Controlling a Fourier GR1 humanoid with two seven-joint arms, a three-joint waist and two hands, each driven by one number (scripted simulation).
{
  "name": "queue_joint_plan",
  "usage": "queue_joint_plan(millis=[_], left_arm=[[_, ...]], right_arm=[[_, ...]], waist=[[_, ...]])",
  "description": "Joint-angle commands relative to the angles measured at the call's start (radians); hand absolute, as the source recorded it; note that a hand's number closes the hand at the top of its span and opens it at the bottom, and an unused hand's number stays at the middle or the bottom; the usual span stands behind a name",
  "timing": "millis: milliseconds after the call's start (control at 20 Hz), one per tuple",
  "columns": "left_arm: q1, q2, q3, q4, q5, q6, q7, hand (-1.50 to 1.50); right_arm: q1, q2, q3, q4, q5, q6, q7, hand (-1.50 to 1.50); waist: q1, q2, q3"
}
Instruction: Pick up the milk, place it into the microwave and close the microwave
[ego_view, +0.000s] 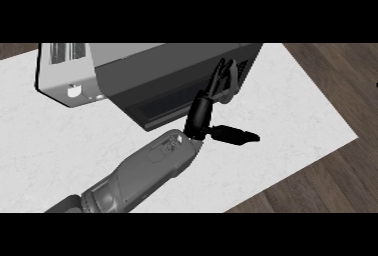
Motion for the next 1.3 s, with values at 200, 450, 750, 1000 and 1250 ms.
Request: queue_joint_plan(millis=[200,450,750,1000,1250], left_arm=[[-0.052,-0.007,0.015,0.052,0.053,-0.001,-0.003,-1.50],[-0.060,-0.007,0.005,0.070,0.069,-0.002,-0.015,-1.50],[-0.067,-0.007,0.005,0.071,0.101,-0.008,-0.029,-1.50],[-0.075,-0.006,-0.027,0.148,0.102,-0.030,0.038,1.50],[-0.103,0.094,-0.060,0.237,0.035,0.066,0.057,-1.50]], right_arm=[[-0.024,-0.027,-0.002,0.011,-0.033,0.009,0.028,-1.50],[-0.034,-0.030,0.010,0.002,-0.051,0.023,0.037,-1.50],[-0.036,-0.032,0.013,0.006,-0.074,0.030,0.046,-1.50],[-0.038,-0.043,0.010,0.000,-0.087,0.033,0.055,-1.50],[-0.036,-0.049,0.007,0.001,-0.096,0.028,0.063,-1.50]], waist=[[-0.002,0.004,0.000],[-0.012,0.004,0.001],[-0.020,0.004,0.001],[-0.011,0.003,0.010],[0.033,-0.011,0.019]])
